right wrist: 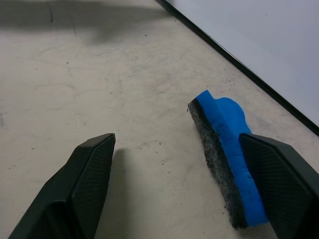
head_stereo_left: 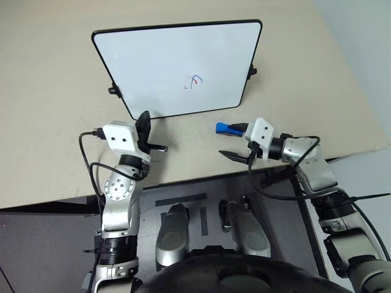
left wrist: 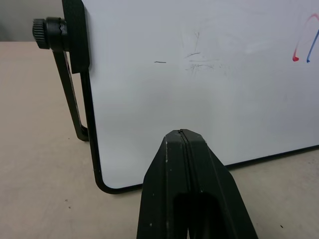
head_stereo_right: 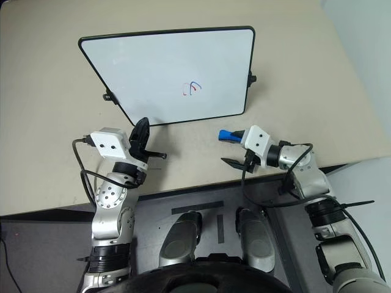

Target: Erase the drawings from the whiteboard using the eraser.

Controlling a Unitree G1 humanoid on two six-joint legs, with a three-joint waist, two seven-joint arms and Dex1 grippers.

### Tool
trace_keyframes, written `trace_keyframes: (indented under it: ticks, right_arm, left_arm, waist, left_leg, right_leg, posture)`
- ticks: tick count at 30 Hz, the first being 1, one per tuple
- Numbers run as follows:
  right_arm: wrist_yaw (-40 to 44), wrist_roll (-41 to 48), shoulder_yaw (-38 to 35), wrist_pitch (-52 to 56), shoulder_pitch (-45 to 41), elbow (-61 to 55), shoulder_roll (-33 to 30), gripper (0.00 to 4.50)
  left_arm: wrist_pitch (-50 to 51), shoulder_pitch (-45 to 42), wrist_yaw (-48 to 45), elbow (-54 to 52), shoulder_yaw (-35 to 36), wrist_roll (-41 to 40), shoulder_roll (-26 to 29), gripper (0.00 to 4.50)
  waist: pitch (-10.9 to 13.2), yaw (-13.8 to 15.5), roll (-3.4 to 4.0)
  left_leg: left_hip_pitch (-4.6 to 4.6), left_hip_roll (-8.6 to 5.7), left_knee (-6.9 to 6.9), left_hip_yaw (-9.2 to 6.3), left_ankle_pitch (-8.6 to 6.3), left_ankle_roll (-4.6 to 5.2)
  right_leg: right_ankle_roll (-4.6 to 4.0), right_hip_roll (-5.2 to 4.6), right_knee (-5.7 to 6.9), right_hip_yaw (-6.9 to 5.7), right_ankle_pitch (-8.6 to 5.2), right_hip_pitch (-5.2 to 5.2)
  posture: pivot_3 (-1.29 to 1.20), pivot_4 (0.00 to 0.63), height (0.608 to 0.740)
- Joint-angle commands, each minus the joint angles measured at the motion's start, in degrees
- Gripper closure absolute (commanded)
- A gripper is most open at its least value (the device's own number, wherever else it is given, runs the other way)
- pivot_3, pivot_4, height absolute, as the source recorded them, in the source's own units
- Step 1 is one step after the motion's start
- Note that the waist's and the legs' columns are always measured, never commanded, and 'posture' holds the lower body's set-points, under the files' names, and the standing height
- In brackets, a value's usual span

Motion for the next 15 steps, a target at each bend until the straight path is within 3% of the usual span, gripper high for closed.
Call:
trace_keyframes:
  ticks: [1, 10, 15]
  right_arm:
    - [-0.6, -0.6, -0.8, -0.4, -0.8, 1.3, 0.2, 1.23]
    - [-2.7, -2.8, -0.8, -3.3, -1.8, 3.5, 0.9, 4.47]
    - [-2.6, -3.2, -1.1, -5.1, -2.7, 2.1, 1.3, 4.47]
  left_arm:
    - [-1.6, -1.4, -0.2, -0.5, -0.1, 0.3, 0.1, 4.50]
    - [-2.1, -2.5, -0.3, 0.7, -0.3, 0.3, 0.1, 4.50]
    - [-2.1, -2.2, -0.4, 0.2, -0.1, 0.2, 0.3, 4.50]
  waist:
    - [0.0, 0.0, 0.00]
    - [0.0, 0.0, 0.00]
    - [0.0, -0.1, 0.00]
  left_leg:
    - [0.01, 0.00, 0.00, 0.00, 0.00, 0.00]
    - [0.10, 0.02, -0.04, -0.01, -0.02, 0.00]
    - [0.13, 0.02, -0.03, -0.02, -0.01, 0.01]
  right_leg:
    - [0.00, 0.00, 0.00, 0.00, 0.00, 0.01]
    - [0.01, -0.01, -0.01, 0.00, -0.01, 0.08]
    - [-0.03, -0.01, -0.01, 0.00, 0.02, 0.07]
  posture:
    - [0.00, 0.150, 0.740]
    - [0.00, 0.150, 0.740]
    - [0.00, 0.150, 0.740]
